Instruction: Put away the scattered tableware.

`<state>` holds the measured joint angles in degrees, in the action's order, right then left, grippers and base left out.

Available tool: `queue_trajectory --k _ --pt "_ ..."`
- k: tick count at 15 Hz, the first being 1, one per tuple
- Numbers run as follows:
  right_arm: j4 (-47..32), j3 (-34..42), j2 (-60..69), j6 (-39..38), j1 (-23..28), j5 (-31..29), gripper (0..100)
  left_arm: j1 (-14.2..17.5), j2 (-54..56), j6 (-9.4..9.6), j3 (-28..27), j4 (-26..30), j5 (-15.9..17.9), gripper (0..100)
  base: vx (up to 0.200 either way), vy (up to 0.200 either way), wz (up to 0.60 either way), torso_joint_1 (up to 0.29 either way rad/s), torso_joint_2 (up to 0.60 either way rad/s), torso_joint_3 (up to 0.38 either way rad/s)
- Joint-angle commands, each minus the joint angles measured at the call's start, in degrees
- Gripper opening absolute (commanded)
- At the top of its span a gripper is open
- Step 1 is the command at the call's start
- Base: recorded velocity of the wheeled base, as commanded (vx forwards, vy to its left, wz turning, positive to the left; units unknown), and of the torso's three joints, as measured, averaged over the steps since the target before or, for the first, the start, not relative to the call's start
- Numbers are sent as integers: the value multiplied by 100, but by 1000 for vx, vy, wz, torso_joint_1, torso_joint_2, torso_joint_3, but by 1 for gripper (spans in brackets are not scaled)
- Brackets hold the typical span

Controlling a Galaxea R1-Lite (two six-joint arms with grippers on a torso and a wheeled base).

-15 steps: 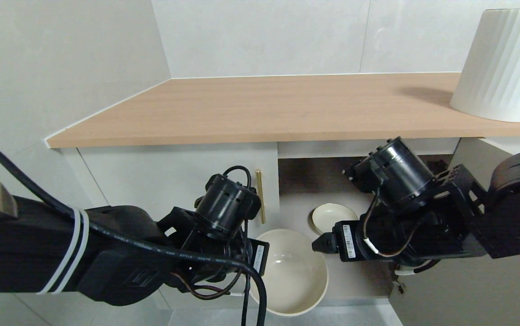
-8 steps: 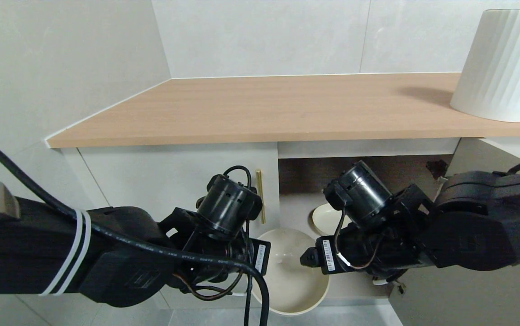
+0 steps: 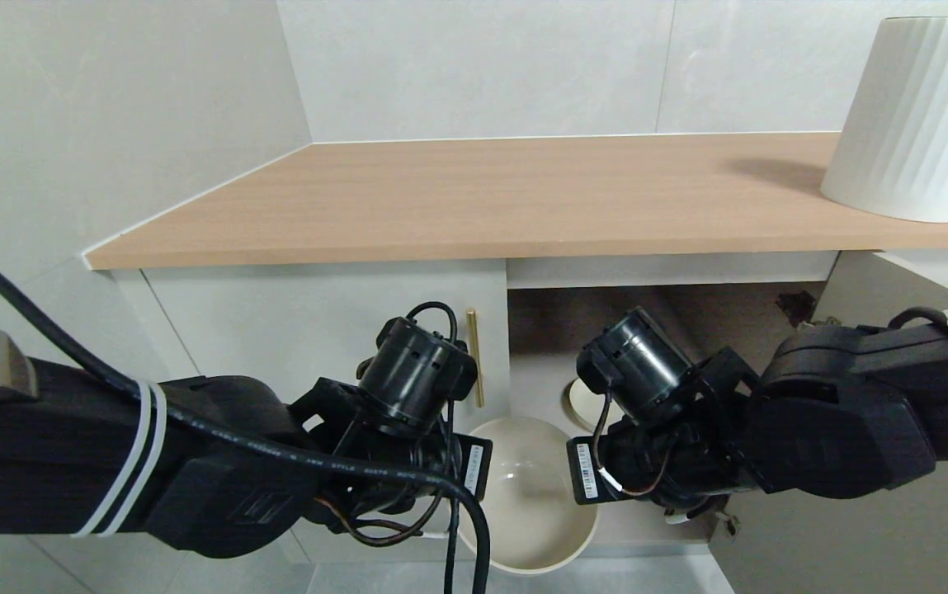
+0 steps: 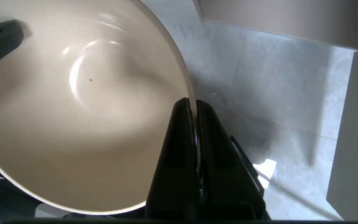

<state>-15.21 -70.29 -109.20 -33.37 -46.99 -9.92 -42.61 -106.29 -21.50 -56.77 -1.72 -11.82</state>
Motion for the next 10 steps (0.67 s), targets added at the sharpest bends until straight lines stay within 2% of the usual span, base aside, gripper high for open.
queue_trajectory --k 1,5,6,10 --pt "1 -11 -22 -12 -3 -1 0 -2 -6 -3 -1 -4 -4 0 0 0 0 0 0 0" --pt "1 -11 -22 -30 -3 -10 0 7 -6 -3 -1 -4 -4 0 0 0 0 0 0 0" --pt "1 -11 -22 -30 -3 -10 0 -2 3 -3 -1 5 -4 100 0 0 0 0 0 0" --pt "1 15 -31 -30 6 -36 0 7 56 -3 -1 5 -4 100 0 0 0 0 0 0"
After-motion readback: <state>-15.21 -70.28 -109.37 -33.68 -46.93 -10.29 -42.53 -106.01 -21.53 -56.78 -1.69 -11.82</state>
